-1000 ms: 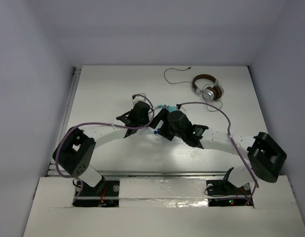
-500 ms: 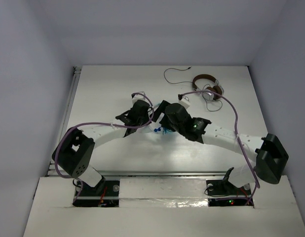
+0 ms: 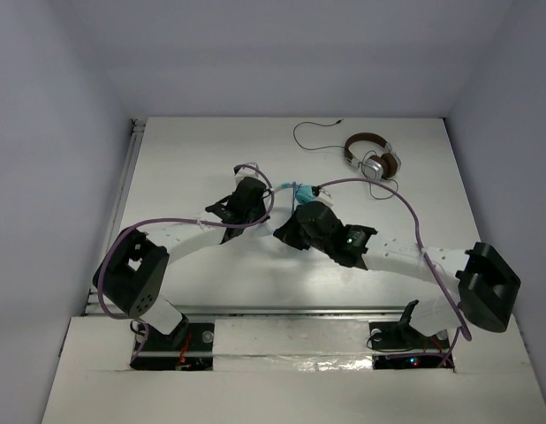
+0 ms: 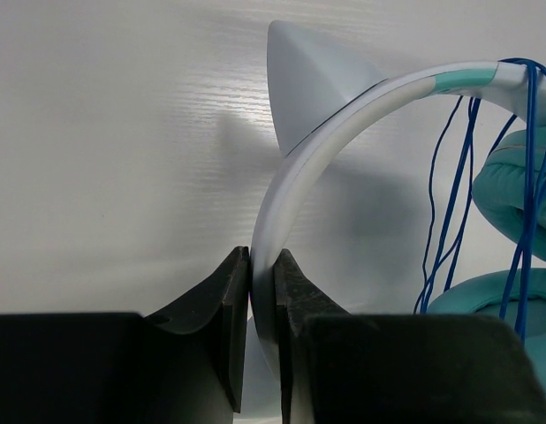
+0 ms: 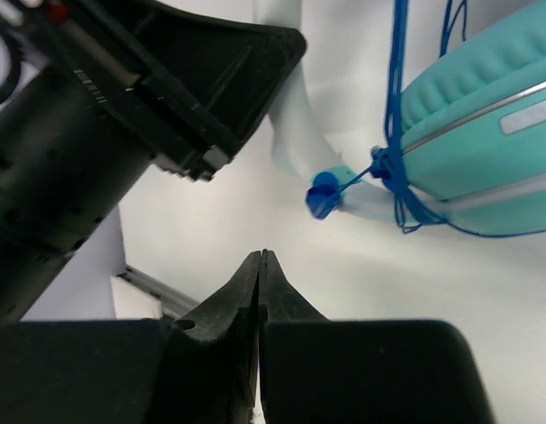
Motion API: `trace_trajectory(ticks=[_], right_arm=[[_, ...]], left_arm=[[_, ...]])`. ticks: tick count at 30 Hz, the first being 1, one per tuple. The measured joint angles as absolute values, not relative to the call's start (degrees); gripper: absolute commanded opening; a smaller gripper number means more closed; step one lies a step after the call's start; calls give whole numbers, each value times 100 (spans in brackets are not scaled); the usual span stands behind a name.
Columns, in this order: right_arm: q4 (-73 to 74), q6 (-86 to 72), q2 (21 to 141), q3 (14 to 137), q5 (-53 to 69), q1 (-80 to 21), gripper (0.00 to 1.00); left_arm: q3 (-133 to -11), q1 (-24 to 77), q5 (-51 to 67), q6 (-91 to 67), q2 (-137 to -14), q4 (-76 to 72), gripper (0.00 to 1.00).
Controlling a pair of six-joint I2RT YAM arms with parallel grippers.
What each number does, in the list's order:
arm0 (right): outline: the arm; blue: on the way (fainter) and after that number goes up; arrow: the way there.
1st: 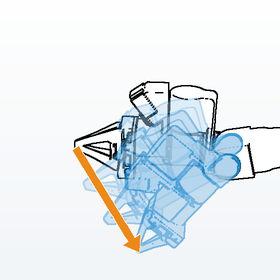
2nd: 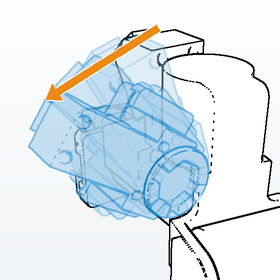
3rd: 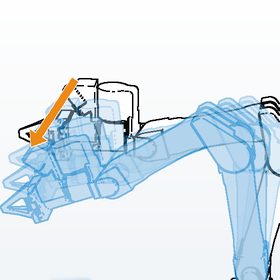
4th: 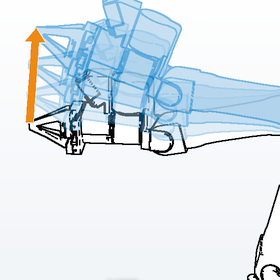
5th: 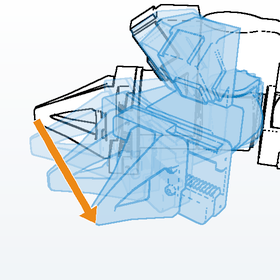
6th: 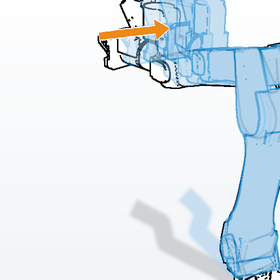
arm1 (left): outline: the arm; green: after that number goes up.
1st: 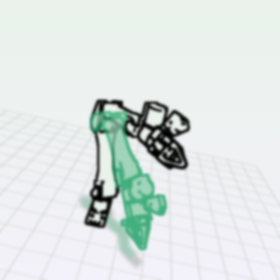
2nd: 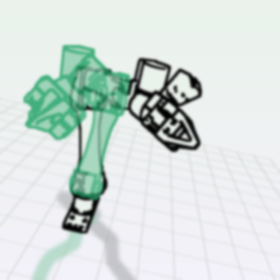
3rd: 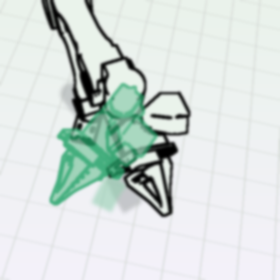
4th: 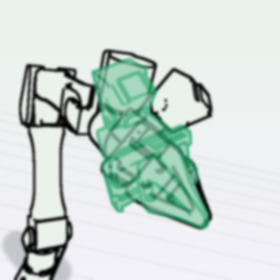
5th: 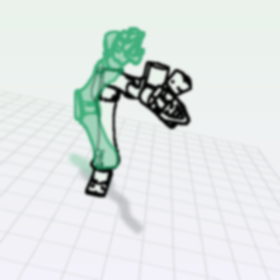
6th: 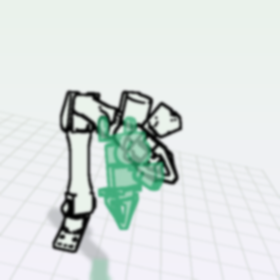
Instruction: Wrap the headphones
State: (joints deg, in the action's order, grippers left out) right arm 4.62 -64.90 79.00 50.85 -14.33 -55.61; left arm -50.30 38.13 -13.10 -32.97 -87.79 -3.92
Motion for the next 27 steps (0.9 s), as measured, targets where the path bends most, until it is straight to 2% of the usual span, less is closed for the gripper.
trace_trajectory(ticks=[6,18,27], right_arm=[[467,-6427,8370,5190,-1584,-5559,0],[869,-6121,8543,5889,-2611,-5559,0],[768,-5905,8112,5627,-2311,-5638,0]], left_arm=[[-5030,3813,-1310,-3284,-8768,-349,0],[-5028,3813,-1310,-3262,-8309,-220,0],[-5068,3813,-1352,-3146,-8276,-86,0]])
